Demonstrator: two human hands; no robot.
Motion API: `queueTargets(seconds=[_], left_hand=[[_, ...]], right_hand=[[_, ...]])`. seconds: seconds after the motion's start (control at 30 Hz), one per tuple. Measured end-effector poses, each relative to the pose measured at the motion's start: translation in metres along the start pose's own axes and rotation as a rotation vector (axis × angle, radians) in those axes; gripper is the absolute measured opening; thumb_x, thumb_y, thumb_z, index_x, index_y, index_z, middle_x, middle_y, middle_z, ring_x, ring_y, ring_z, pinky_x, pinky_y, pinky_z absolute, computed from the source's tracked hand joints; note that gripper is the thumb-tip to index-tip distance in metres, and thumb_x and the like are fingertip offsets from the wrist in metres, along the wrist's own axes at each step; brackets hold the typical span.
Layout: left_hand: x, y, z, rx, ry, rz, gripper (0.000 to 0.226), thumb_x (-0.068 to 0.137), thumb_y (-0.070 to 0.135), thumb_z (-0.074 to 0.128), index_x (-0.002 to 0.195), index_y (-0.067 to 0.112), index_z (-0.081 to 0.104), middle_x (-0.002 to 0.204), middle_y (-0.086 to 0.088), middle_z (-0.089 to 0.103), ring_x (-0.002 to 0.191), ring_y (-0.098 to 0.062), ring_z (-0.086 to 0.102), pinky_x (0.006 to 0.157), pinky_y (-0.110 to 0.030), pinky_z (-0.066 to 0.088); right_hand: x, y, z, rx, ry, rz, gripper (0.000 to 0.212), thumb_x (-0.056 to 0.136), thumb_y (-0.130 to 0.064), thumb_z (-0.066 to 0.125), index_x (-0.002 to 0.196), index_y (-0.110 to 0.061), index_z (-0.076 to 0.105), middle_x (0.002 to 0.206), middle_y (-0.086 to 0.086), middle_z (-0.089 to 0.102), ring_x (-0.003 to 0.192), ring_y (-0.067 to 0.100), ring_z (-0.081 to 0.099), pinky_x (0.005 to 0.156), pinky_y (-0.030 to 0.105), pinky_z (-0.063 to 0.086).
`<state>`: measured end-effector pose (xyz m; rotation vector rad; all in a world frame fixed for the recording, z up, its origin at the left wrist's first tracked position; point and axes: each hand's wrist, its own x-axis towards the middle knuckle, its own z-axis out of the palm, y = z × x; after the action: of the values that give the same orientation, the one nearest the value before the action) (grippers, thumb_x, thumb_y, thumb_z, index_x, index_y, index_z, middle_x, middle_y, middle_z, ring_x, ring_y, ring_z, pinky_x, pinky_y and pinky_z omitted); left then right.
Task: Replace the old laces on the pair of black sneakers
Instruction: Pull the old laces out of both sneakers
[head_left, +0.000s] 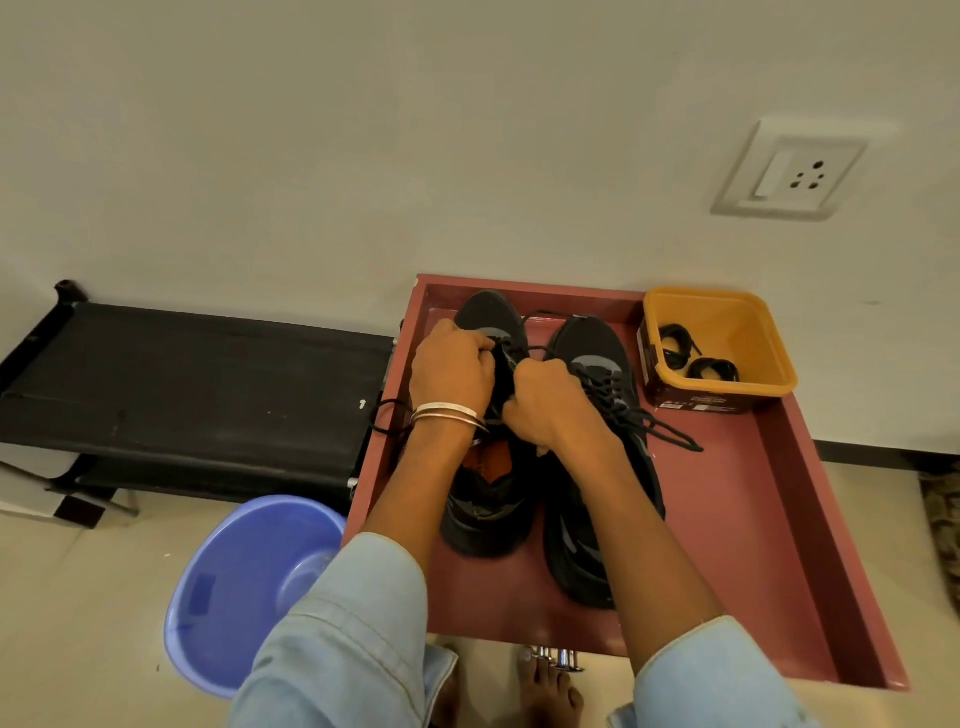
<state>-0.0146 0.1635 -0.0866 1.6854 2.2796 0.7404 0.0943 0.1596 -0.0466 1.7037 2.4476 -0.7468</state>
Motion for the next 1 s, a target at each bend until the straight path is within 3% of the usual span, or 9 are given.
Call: queueTargets(seconds=[0.13,0.27,0.43,0.57,0.67,0.73,0.83,0.93,1.0], left_hand=[[0.002,0.006,0.007,0.054,0.010,-0.054,0.023,0.090,0.020,0.058,0.110,0.017,0.068,0.111,-0.010,0.056,0.099,-0.029,0.055,0.080,-0.035,0.048],[0.001,0.013,0.010,0.133,0.041,-0.067,0.018,0.093,0.018,0.054,0.108,0.014,0.063,0.111,-0.009,0.054,0.097,-0.030,0.055,0.074,-0.035,0.048],[0.003,0.010,0.013,0.115,0.100,-0.079,0.024,0.096,0.024,0.047,0.106,0.012,0.065,0.107,-0.008,0.058,0.093,-0.028,0.058,0.070,-0.032,0.046],[0.005,0.002,0.003,-0.071,0.184,-0.318,0.027,0.098,0.021,0.041,0.104,0.002,0.059,0.099,-0.010,0.061,0.084,-0.024,0.056,0.065,-0.029,0.034],[0.006,-0.010,0.001,-0.279,0.157,-0.458,0.024,0.096,0.017,0.044,0.098,0.001,0.060,0.089,-0.011,0.057,0.083,-0.027,0.056,0.064,-0.031,0.034],[0.009,-0.013,-0.002,-0.296,0.168,-0.372,0.017,0.092,0.016,0.050,0.098,0.006,0.062,0.096,-0.011,0.060,0.094,-0.030,0.057,0.067,-0.031,0.038],[0.016,-0.011,-0.009,-0.108,0.117,-0.119,0.024,0.085,0.026,0.059,0.109,0.026,0.064,0.113,-0.005,0.056,0.109,-0.028,0.048,0.083,-0.041,0.043],[0.017,-0.007,-0.008,0.108,0.001,0.017,0.021,0.085,0.035,0.063,0.105,0.037,0.069,0.113,0.002,0.062,0.109,-0.026,0.051,0.085,-0.045,0.044],[0.016,-0.004,-0.003,0.149,-0.028,0.017,0.019,0.086,0.034,0.064,0.103,0.031,0.072,0.111,-0.002,0.065,0.103,-0.027,0.057,0.083,-0.042,0.047]], right_hand=[[-0.003,-0.002,0.001,0.001,0.021,0.011,0.022,0.091,-0.011,0.050,0.074,-0.006,0.038,0.075,0.008,0.043,0.062,0.024,0.043,0.063,0.034,0.038],[-0.005,-0.002,0.004,0.041,0.055,0.018,0.007,0.093,-0.010,0.048,0.091,-0.004,0.047,0.103,0.022,0.057,0.091,0.038,0.056,0.067,0.036,0.037],[-0.007,0.000,0.007,0.063,0.064,0.040,0.014,0.092,-0.009,0.051,0.100,0.002,0.052,0.107,0.023,0.056,0.095,0.039,0.056,0.068,0.035,0.037],[-0.005,0.000,0.009,0.057,0.076,0.028,0.007,0.092,-0.009,0.052,0.090,-0.004,0.047,0.106,0.022,0.057,0.094,0.039,0.057,0.068,0.035,0.040],[-0.003,0.000,0.012,0.044,0.076,0.030,0.012,0.093,-0.009,0.053,0.101,0.000,0.052,0.108,0.023,0.055,0.096,0.041,0.057,0.069,0.037,0.040],[-0.002,0.000,0.014,0.039,0.091,0.035,0.014,0.093,-0.007,0.053,0.104,0.001,0.053,0.108,0.023,0.054,0.096,0.041,0.057,0.069,0.037,0.041],[-0.002,0.000,0.015,0.033,0.104,0.036,0.015,0.093,-0.007,0.053,0.106,0.001,0.053,0.108,0.023,0.054,0.096,0.041,0.057,0.068,0.037,0.042],[-0.002,0.002,0.016,0.037,0.108,0.041,0.018,0.093,-0.009,0.053,0.108,0.001,0.053,0.110,0.022,0.053,0.097,0.040,0.056,0.069,0.037,0.041],[-0.001,0.002,0.017,0.033,0.110,0.039,0.017,0.093,-0.010,0.053,0.107,0.001,0.052,0.110,0.022,0.053,0.097,0.040,0.056,0.069,0.036,0.040]])
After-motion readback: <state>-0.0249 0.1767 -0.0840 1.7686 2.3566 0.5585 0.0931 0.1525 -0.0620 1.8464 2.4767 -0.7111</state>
